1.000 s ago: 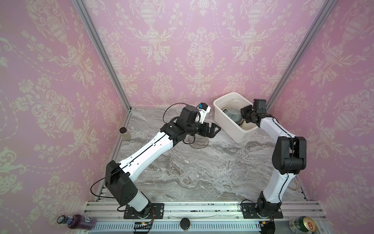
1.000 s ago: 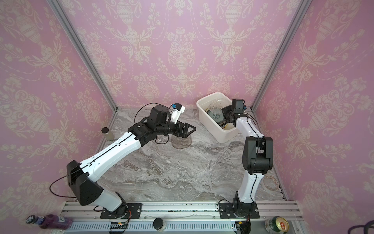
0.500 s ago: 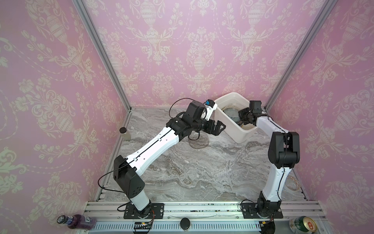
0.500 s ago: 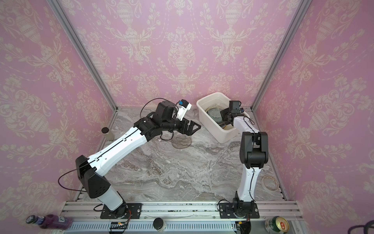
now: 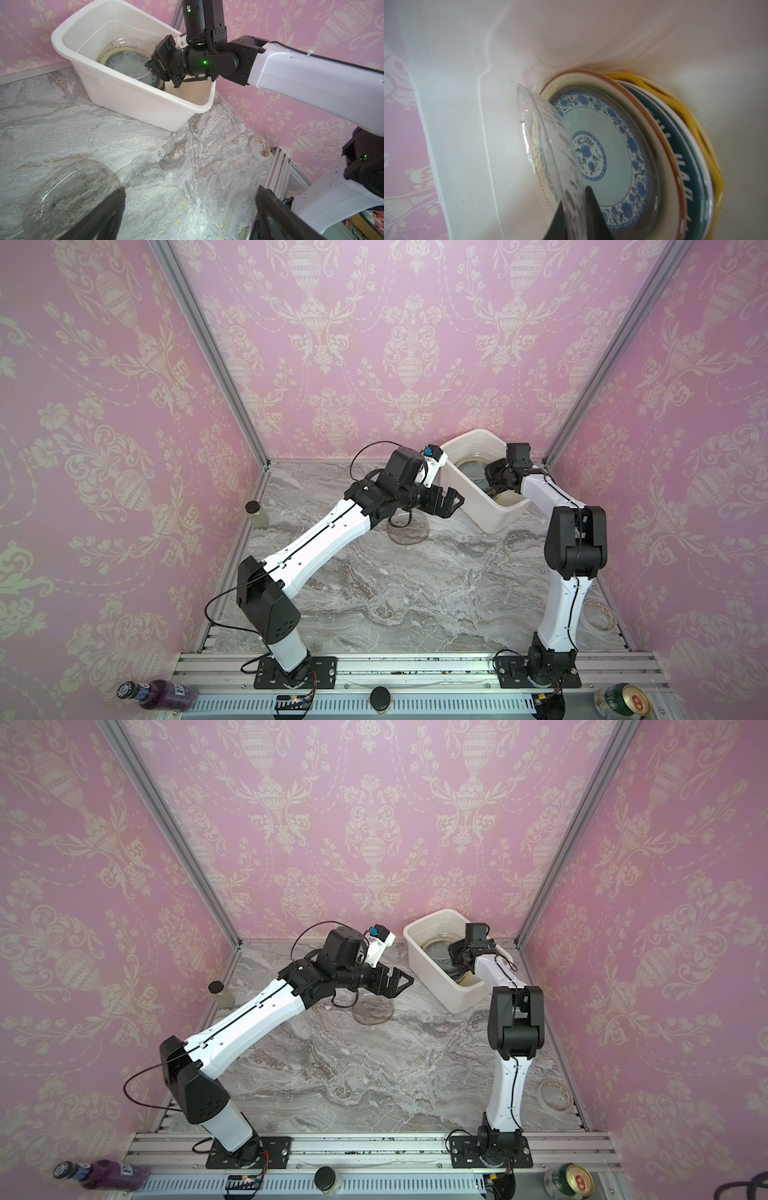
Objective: Place the plates into the plastic bin on the countertop
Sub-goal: 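Lower the glass plate against the stacked plates and open the right gripper, then move both grippers out of the bin toward the last clear glass plate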
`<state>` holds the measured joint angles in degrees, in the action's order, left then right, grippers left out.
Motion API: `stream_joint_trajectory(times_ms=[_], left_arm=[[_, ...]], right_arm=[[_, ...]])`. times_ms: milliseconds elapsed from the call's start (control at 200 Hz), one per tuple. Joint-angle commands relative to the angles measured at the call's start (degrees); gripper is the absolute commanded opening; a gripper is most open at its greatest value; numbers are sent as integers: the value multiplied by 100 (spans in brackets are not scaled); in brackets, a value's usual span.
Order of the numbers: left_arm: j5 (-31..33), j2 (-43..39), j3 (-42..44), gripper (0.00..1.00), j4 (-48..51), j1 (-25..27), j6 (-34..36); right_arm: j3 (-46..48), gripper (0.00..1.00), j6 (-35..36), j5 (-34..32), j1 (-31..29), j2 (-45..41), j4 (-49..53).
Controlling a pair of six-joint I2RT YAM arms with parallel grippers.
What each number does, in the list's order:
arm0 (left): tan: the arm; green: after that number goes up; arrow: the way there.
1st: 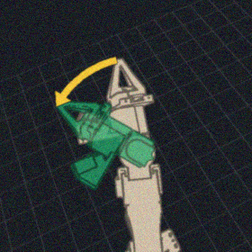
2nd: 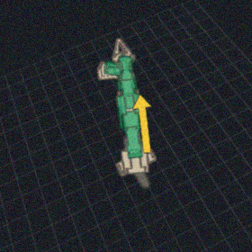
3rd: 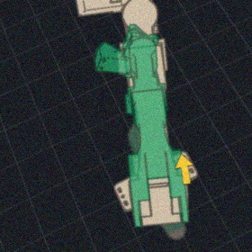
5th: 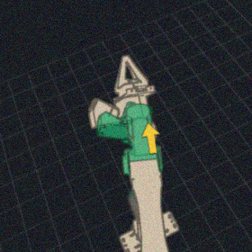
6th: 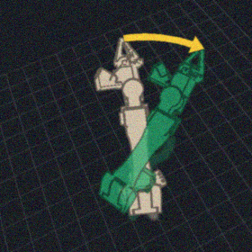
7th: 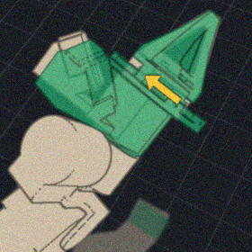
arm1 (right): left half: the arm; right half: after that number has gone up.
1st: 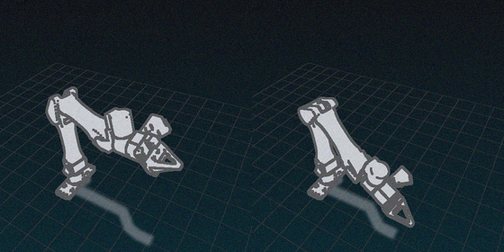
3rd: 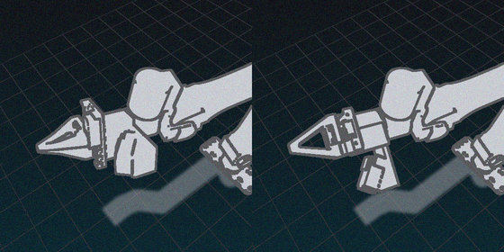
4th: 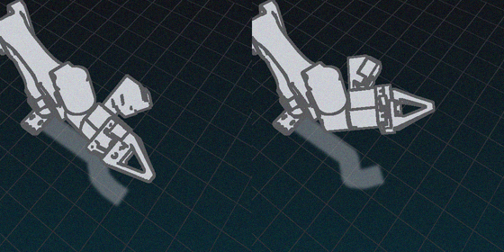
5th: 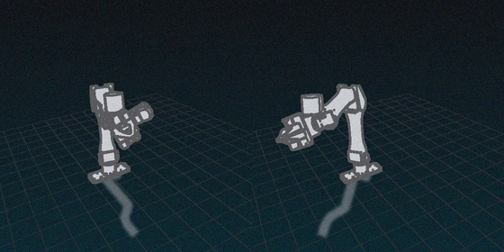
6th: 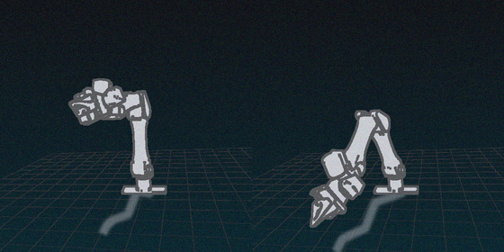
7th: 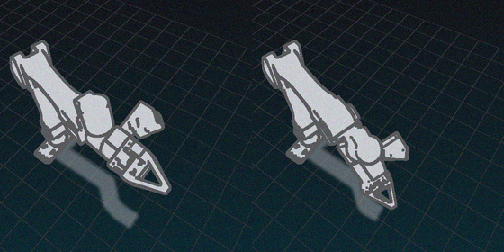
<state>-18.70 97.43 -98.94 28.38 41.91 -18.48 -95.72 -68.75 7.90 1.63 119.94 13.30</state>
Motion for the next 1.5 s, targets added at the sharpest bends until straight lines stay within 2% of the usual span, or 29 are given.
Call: stream_joint_trajectory(times_ms=[0, 270, 390, 540, 705, 876, 1131, 1321, 1356, 1496], left_arm=[[147, 108, -209, 99, 85, 45, 139], [147, 171, -282, 99, 88, 45, 149], [161, 149, -267, 99, 94, 48, 125], [166, 85, -191, 100, 72, 52, 92], [394, -101, -49, 99, 27, 47, 64], [736, -376, 153, 99, -14, 49, 37], [1129, -882, 488, 99, 131, 49, -107], [1324, -1422, 935, 99, 267, -75, -425], [1269, -1558, 1113, 99, 221, -186, -655], [409, -2161, 2128, 99, -453, -974, -1731]], right_arm=[[-175, 19, -59, -73, 62, 227, 95], [-132, 28, -38, -80, 61, 179, 128], [-125, 42, 36, -135, 61, 67, 252], [-126, 52, 172, -191, 66, -73, 404], [-129, 72, 461, -190, 50, -311, 574], [-159, 82, 707, -103, 44, -526, 749], [-30, 83, 951, -45, 46, -983, 807], [138, 79, 1307, 225, 1, -1561, 641], [239, 78, 1387, 340, -27, -1722, 528], [568, 76, 1788, 1280, -237, -2281, 43]])
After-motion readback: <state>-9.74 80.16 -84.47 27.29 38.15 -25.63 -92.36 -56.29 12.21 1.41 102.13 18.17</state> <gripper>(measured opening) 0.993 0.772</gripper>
